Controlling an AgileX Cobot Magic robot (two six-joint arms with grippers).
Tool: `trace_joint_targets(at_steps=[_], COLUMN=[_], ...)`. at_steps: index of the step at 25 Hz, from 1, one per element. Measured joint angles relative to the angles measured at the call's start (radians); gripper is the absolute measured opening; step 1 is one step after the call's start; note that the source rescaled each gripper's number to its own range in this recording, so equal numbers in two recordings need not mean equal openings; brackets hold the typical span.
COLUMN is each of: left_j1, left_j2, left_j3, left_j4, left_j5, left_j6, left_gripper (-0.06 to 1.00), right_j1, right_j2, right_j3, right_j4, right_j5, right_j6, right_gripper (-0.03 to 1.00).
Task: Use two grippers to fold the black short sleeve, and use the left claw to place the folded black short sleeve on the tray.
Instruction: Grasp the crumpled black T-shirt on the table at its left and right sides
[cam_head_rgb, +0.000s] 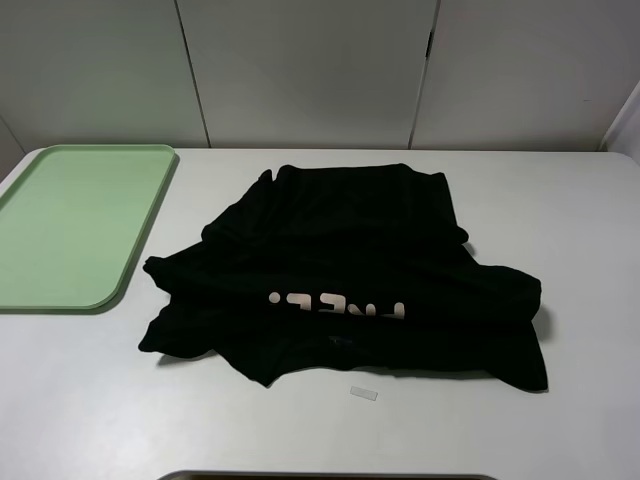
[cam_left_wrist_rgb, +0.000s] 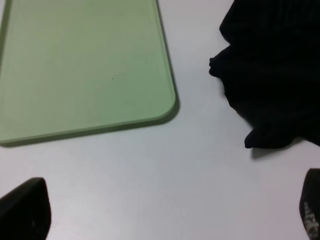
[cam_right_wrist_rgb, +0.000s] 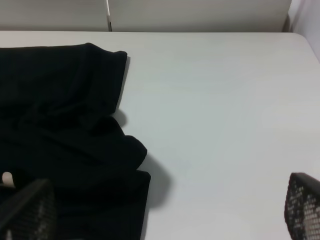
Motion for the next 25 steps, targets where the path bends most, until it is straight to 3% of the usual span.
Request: trace_joint_targets(at_steps=[25], left_j1=[0.0], left_j2=[0.0], left_j3=[0.0], left_j4=[0.0], left_j5=[-0.001], left_j6=[0.0], left_gripper=[1.0], right_j1=[0.0], right_j2=[0.0], right_j3=[0.0], right_j4=[0.003], right_j5=[0.0], right_j6=[0.0], right_gripper=[1.0])
